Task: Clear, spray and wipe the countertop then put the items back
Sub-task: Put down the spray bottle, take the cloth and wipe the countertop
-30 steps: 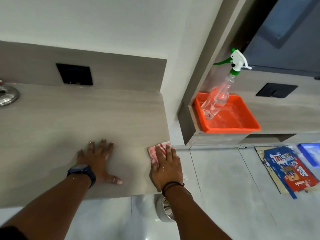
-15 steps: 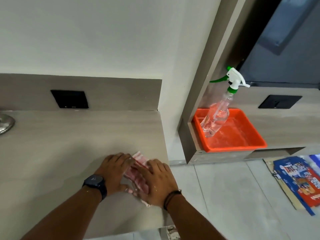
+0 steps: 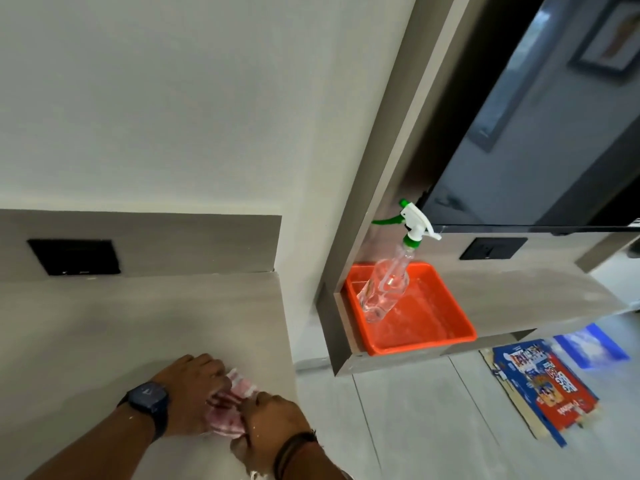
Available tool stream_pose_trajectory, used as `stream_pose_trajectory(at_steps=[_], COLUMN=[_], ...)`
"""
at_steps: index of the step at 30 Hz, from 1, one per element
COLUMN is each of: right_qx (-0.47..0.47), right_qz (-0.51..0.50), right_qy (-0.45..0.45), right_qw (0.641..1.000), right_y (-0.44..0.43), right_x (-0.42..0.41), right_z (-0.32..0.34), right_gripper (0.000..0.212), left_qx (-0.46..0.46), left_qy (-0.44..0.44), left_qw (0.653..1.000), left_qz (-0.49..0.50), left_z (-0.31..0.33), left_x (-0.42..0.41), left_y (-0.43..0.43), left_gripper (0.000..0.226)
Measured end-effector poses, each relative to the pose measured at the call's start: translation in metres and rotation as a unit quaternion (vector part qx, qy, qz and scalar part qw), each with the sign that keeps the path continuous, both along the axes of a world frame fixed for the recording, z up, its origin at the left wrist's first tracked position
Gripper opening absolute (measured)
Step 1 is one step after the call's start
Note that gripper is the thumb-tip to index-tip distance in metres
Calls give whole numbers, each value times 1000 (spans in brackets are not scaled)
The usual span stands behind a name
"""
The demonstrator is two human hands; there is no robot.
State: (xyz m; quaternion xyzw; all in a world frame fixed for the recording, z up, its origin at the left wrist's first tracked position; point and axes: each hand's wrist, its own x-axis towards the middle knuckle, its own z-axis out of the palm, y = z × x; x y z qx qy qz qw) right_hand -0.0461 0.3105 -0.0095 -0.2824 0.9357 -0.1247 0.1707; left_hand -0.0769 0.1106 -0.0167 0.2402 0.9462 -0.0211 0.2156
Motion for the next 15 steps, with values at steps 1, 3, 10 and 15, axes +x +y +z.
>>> stream_pose_trajectory(at_steps=[1, 3, 10, 15], right_qx=[-15, -32, -40, -52], right_qz=[-16, -61, -183, -276], right_qy=[-3, -10, -13, 15], right_qw=[1000, 998, 982, 960], right_y=[2, 14, 149, 258], right_x=[-7, -25, -93, -125], right_z=[8, 23, 64, 76], right_gripper=[47, 38, 21, 25], left_qx=[-6, -1, 190, 213], left_qy=[7, 34, 224, 166], left_qw=[1000, 998, 948, 961], left_qz=[-19, -44, -125, 67], left_z=[4, 16, 62, 43], left_x=[-6, -23, -80, -118], left_y=[6, 23, 142, 236], left_gripper=[60, 42, 25, 83])
